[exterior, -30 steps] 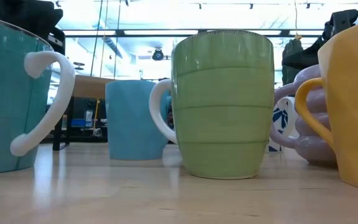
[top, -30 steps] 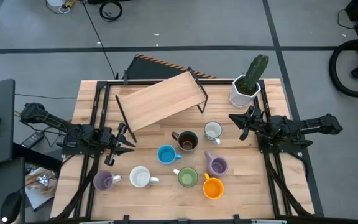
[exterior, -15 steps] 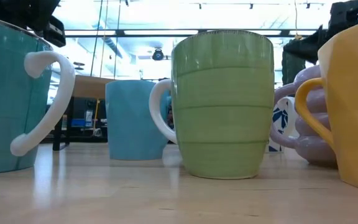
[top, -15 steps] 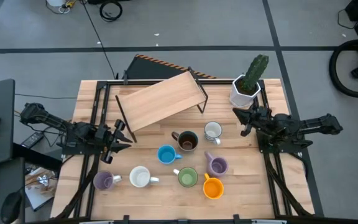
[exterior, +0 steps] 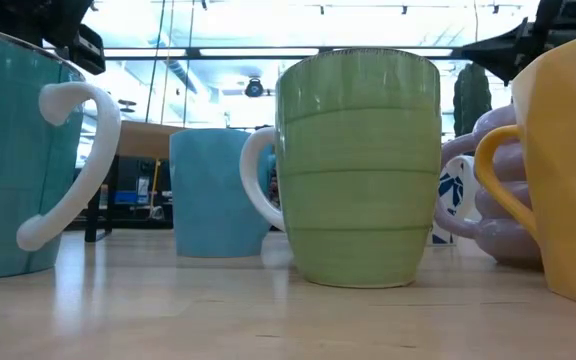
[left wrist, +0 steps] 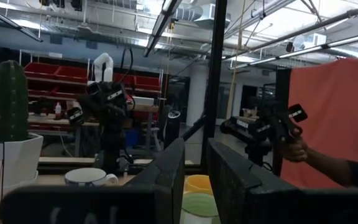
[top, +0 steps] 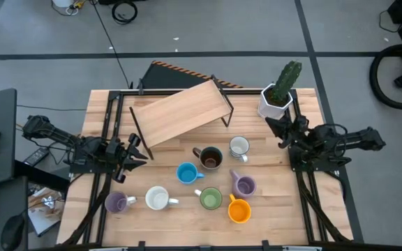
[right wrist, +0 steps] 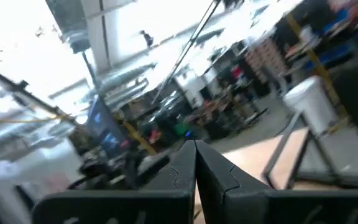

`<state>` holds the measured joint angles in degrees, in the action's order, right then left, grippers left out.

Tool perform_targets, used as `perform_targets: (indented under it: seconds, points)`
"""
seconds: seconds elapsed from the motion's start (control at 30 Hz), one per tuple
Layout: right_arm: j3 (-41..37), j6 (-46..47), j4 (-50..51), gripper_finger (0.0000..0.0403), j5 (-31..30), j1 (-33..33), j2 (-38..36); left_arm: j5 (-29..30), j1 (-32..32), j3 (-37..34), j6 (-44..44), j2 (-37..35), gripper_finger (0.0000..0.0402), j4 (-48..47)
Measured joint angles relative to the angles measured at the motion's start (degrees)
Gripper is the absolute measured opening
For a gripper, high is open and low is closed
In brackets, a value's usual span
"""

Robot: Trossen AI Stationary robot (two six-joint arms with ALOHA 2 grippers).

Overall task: Place coffee mugs
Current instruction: Put the pattern white mug on the shelf

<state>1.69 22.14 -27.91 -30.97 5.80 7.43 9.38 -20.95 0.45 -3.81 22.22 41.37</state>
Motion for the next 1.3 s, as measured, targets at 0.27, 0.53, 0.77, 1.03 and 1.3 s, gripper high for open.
perform_targets:
  seconds: [0.27,0.53,0.77,1.03,1.3]
  points:
    - [9.5,-0.4,13.4,0.0012,-3.8,-0.1,11.1,0.3,0.3,0.0,0.4,0.2,0.0073,-0.7]
    - [19.6,0.0,21.6,0.003,-1.0,-0.1,24.5,11.1,0.3,0.0,4.1,0.3,0.0073,-1.3]
    - [34.4,6.1,44.9,0.0044,1.2,-0.1,38.0,17.8,0.9,3.8,9.3,0.2,0.0073,-7.5]
    - [47.4,8.0,61.5,0.0073,7.2,-0.1,53.6,17.8,5.7,5.0,8.2,0.3,0.0073,-13.0]
    - [57.8,7.9,73.6,0.0115,14.2,0.1,66.1,14.0,9.6,5.1,5.4,0.3,0.0073,-13.4]
